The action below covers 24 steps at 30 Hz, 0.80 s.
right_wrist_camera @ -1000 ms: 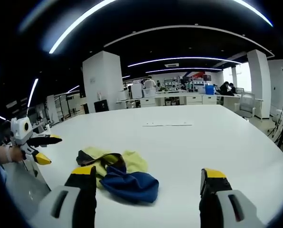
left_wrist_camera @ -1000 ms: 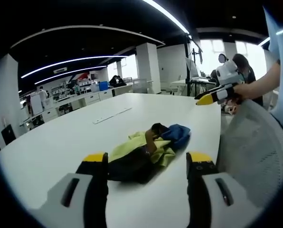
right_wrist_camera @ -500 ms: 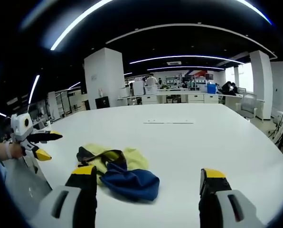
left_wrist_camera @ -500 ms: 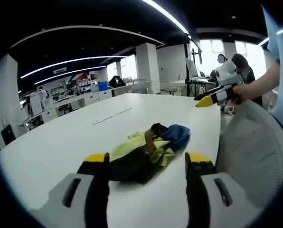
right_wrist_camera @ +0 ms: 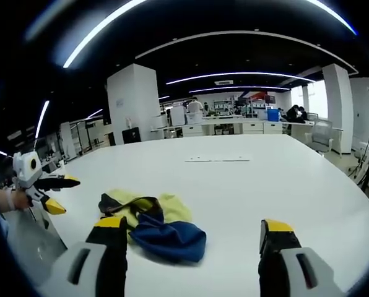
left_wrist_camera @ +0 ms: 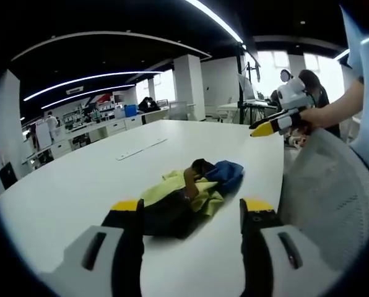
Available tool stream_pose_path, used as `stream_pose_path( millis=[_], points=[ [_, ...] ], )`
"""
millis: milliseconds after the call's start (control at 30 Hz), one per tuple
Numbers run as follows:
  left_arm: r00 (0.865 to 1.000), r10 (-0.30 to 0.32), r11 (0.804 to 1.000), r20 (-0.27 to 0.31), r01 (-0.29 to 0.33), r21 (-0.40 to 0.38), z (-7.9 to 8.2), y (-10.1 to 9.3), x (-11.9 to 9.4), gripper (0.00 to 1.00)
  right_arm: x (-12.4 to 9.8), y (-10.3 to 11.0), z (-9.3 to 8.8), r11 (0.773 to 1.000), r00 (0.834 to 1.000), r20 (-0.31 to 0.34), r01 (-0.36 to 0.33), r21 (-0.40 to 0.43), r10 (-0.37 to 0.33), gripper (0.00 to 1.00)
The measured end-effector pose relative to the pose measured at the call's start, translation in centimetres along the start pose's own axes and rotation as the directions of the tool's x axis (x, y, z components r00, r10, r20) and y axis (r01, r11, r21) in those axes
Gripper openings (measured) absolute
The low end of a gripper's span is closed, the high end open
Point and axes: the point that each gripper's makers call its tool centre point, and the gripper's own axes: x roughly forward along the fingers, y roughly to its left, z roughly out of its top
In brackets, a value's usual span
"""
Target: Fold the garment on the visible template until the final outline fits inside the template.
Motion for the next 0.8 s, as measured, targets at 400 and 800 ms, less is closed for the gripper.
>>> stream_pose_path(
  millis=[400,800],
  points=[
    [1.0,-0.004,1.0,0.0,0.004,0.008,0.01,-0.15,0.01,0.59,0.03,-0.08,-0.11,1.0,1.0,-0.003,0.003,0.004,-0.003,0.88],
    [1.0,-0.015,1.0,-0.005,0.015,0.005,-0.15,-0.33,0.12,0.58,-0.1,-0.4,0.16,1.0,1.0,0.014,0.015,0.023,-0.015,0.88]
  ],
)
